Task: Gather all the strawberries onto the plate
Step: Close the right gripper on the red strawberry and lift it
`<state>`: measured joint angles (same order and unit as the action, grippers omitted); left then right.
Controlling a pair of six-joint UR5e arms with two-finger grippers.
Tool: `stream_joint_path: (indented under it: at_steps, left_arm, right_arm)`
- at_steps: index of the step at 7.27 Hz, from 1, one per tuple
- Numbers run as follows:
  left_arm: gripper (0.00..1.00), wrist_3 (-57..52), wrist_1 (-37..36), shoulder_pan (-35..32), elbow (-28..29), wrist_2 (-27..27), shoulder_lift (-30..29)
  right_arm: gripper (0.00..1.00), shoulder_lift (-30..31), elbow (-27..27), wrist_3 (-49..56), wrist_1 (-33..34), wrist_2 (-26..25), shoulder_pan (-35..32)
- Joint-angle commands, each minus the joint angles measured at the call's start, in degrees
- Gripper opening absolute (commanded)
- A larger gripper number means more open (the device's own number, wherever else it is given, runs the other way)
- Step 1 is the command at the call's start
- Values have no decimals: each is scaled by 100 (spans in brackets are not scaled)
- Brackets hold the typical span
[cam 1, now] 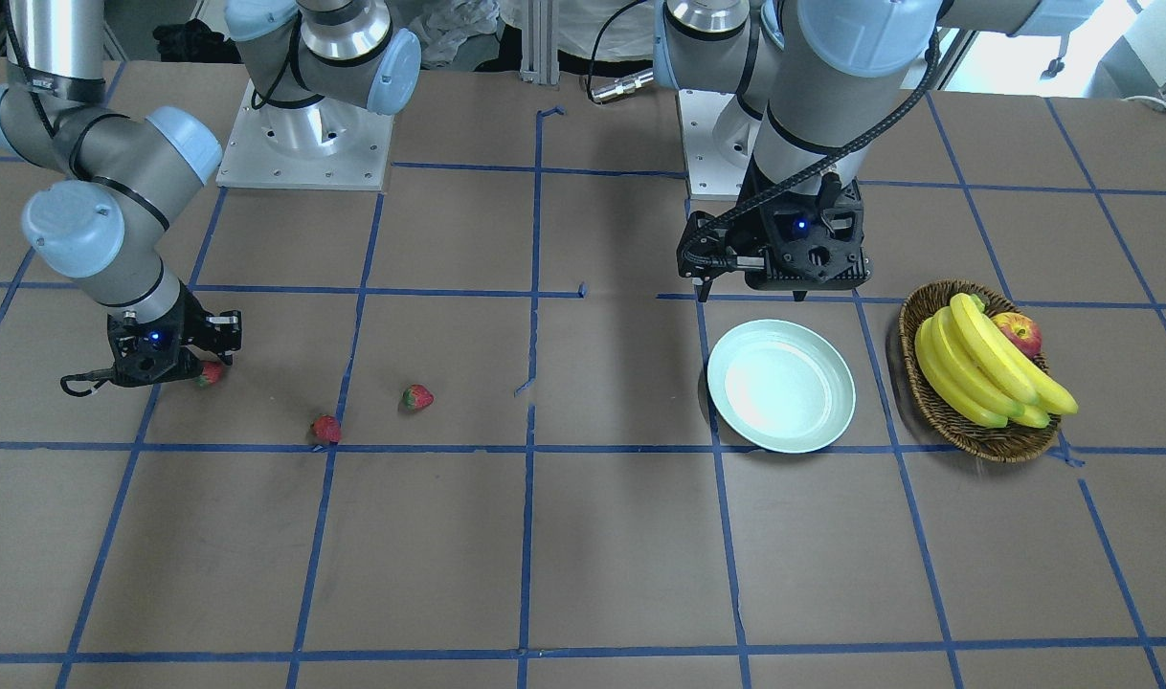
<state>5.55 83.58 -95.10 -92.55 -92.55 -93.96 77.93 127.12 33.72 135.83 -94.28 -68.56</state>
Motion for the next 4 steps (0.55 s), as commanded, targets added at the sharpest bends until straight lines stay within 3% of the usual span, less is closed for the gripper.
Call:
stream_joint_path:
  at_steps: [1, 2, 3, 4]
  left_arm:
    - [100, -1, 0, 0, 0, 0, 0]
    - [100, -1, 0, 0, 0, 0, 0]
    - [100, -1, 0, 0, 0, 0, 0]
    - [100, -1, 0, 0, 0, 0, 0]
  right_arm:
    - [59, -67, -74, -15, 5, 112, 0]
    - [44, -84, -74, -85, 5, 129, 0]
    - [13, -85, -82, -251, 5, 121, -9]
    - [1, -85, -126, -261, 5, 121, -9]
